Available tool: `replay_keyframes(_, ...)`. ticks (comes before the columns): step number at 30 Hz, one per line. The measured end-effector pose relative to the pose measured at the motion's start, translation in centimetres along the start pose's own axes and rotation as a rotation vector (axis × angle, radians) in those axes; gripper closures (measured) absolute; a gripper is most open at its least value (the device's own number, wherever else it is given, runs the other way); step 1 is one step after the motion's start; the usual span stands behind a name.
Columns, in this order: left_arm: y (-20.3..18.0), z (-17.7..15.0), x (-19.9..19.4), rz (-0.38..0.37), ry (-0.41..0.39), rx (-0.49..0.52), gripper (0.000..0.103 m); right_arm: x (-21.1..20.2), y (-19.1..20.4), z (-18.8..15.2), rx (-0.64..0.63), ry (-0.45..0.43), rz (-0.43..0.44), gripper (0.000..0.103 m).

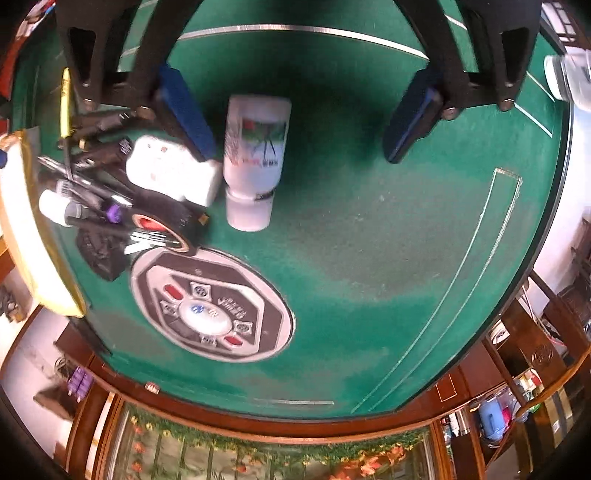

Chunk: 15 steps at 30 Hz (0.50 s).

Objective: Organize rigid objects
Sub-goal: 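Grasp the green-label white bottle with the left tool while the right tool grasps the plain white bottle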

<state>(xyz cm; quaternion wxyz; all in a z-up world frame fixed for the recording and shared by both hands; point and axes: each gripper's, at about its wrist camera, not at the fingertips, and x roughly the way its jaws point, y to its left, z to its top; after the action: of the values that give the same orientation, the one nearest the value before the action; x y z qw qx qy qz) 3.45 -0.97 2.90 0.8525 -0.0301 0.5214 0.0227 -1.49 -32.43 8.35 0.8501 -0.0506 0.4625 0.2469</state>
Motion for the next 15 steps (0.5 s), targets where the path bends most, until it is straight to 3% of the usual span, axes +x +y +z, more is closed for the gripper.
replay_keyframes(2,-0.3,0.5,0.8,-0.01,0.021,0.017,0.024,-0.3,-0.7,0.1,0.009,0.004,0.006,0.04)
replay_keyframes(5,-0.8,0.8,2.1,0.016,0.047,0.06,0.027,-0.7,-1.8,0.6,0.001,0.008,-0.004,0.045)
replay_keyframes(11,-0.6,1.0,2.6,0.002,0.02,0.027,0.031,-0.5,-2.5,3.7,-0.105,0.036,0.004,0.057)
replay_keyframes(12,-0.7,0.8,2.3,0.004,0.014,0.025,0.038,-0.1,-2.7,4.4,-0.123,0.047,0.005,0.059)
replay_keyframes(13,-0.9,0.6,2.1,0.005,0.012,0.024,0.048,0.3,-2.9,5.0,-0.132,0.056,0.009,0.068)
replay_keyframes(15,-1.0,0.0,1.6,0.009,0.012,0.017,0.058,1.4,-3.5,6.3,-0.147,0.087,0.03,0.073)
